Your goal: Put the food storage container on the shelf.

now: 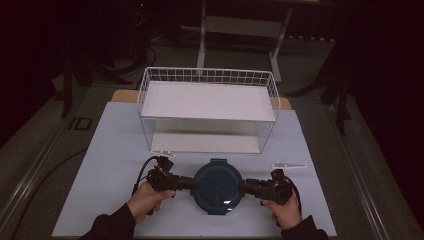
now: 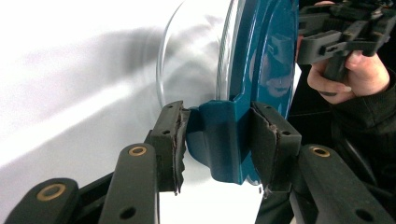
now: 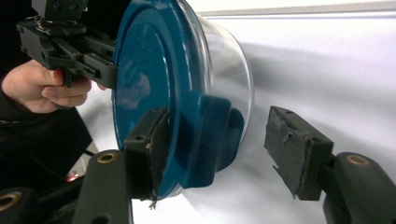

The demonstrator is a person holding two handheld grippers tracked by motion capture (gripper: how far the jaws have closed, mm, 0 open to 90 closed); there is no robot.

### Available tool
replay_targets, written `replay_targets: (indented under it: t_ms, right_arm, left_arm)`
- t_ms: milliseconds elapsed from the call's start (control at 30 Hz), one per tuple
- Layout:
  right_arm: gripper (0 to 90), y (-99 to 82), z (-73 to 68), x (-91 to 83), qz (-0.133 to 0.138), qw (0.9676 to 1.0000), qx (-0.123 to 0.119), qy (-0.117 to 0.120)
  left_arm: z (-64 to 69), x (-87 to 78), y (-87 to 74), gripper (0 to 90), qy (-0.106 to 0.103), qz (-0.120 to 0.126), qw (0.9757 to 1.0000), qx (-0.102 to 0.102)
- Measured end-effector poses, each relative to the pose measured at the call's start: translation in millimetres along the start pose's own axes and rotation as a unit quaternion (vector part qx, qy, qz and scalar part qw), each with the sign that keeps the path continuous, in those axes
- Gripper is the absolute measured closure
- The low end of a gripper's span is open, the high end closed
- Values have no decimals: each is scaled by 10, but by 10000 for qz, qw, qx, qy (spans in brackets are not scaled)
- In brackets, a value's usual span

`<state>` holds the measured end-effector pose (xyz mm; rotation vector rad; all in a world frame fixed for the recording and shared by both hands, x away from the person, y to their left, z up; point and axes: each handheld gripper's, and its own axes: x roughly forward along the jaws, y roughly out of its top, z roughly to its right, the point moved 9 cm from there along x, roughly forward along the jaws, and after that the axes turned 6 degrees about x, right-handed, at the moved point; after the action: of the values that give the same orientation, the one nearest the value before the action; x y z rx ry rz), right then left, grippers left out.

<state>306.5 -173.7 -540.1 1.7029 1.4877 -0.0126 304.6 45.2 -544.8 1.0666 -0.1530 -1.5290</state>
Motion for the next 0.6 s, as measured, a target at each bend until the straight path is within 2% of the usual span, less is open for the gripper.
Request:
replay_targets:
  t_ms: [200, 400, 600]
  right_arm:
    - [488, -62, 0, 27, -171, 9994, 188, 227]
    - [548, -98, -36, 40, -257, 9987, 229, 374]
    - [551, -105, -52, 46, -168, 9992, 145, 341]
  left_arm:
    - [20, -6, -16, 581, 8, 21, 10000, 66]
    - [24, -11, -33, 582, 19, 72, 10000, 64]
    - [26, -15, -57, 578, 86, 98, 9999, 107]
